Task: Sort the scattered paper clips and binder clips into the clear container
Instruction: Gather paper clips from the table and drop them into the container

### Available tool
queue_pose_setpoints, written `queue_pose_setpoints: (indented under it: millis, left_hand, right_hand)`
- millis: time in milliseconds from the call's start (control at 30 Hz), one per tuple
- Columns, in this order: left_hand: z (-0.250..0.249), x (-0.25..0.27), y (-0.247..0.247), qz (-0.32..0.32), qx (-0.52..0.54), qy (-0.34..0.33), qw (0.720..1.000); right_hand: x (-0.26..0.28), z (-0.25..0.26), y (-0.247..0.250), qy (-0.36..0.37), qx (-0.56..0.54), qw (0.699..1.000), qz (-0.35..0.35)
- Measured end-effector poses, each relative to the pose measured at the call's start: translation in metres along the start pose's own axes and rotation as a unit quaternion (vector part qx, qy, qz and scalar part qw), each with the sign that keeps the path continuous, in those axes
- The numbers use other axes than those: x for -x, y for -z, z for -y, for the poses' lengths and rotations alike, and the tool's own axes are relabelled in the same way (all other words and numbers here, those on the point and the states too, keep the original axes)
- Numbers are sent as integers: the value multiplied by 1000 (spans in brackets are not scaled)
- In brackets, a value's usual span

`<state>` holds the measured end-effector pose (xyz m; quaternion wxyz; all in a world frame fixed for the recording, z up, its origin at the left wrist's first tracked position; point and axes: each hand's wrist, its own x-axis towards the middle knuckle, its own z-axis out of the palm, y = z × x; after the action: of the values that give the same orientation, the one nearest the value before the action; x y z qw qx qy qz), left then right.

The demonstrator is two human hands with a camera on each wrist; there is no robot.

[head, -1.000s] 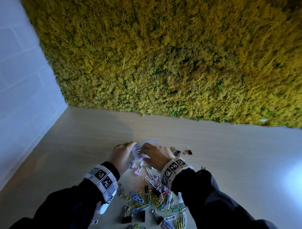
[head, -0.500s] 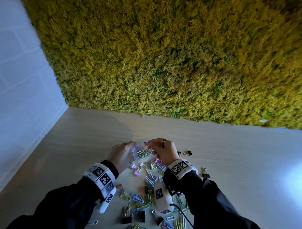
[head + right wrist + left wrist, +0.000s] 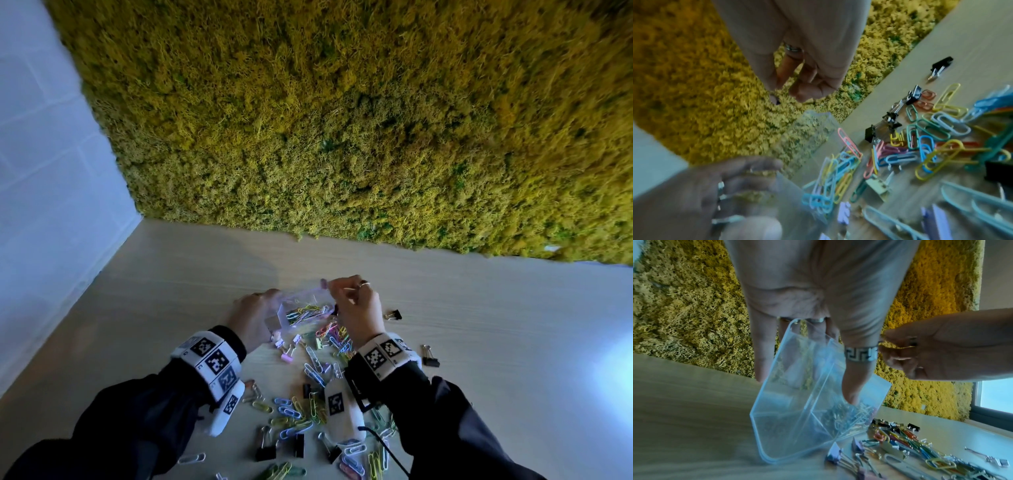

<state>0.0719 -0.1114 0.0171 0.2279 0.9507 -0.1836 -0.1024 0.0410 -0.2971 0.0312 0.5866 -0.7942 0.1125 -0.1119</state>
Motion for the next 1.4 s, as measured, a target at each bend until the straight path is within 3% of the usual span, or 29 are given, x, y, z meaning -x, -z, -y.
queue_pose_setpoints:
  millis: [67, 133, 200, 367, 433, 500, 567, 633, 700, 767, 800, 833, 900, 967, 1000, 1167, 1267, 1400]
  left_hand:
    - [-2, 2, 4, 7, 27, 30, 999]
    - [-4, 3, 8, 21, 32, 35, 999]
    - [-5, 2, 13, 26, 31, 38, 998]
    - [0, -4, 17, 50, 33, 44, 997]
    - [2, -7, 18, 50, 44, 45, 997]
    - [5, -7, 18, 57, 33, 34, 997]
    - [8, -4, 15, 51, 13, 20, 998]
    - [12, 6, 15, -20, 4, 13, 1000]
    - [16, 22, 13, -167, -5, -32, 985]
    - [12, 43, 9, -281, -16, -83, 956]
    - [9, 54, 4, -280, -10, -100, 955]
    - [3, 63, -1, -230, 6, -102, 968]
    - [-7, 76, -16, -37, -5, -42, 998]
    - [-12, 80, -31, 139, -97, 28, 985]
    - [-16, 80, -36, 189, -114, 49, 974]
    - [-36, 72, -56, 236, -103, 25, 966]
    - [-45, 68, -56, 220, -114, -2, 969]
    - [-42, 68, -60, 205, -131, -12, 970]
  right_hand:
    - [-2, -4, 21, 0, 5, 999, -33]
    - [-5, -19, 53, -16, 97, 995, -30]
    - [-6, -40, 88, -66, 178, 982, -4]
    - [7, -79, 129, -197, 225, 954, 25]
    - [10, -84, 129, -185, 264, 947, 9]
    - [19, -78, 121, -116, 308, 944, -11]
    - [38, -66, 109, -47, 309, 950, 20]
    - [61, -55, 95, -25, 334, 933, 132]
    - [79, -51, 83, -60, 392, 890, 225]
    - [89, -53, 72, -93, 445, 852, 260]
    - [91, -54, 66, -100, 452, 845, 265]
    - [94, -54, 60, -105, 451, 846, 266]
    - [100, -55, 51, -104, 442, 851, 263]
    - [106, -57, 44, -96, 443, 852, 263]
    - [107, -58, 41, -91, 439, 854, 266]
    - [108, -59, 47, -71, 360, 893, 260]
    - [107, -61, 56, -34, 310, 924, 221]
    - [103, -60, 66, -40, 304, 926, 221]
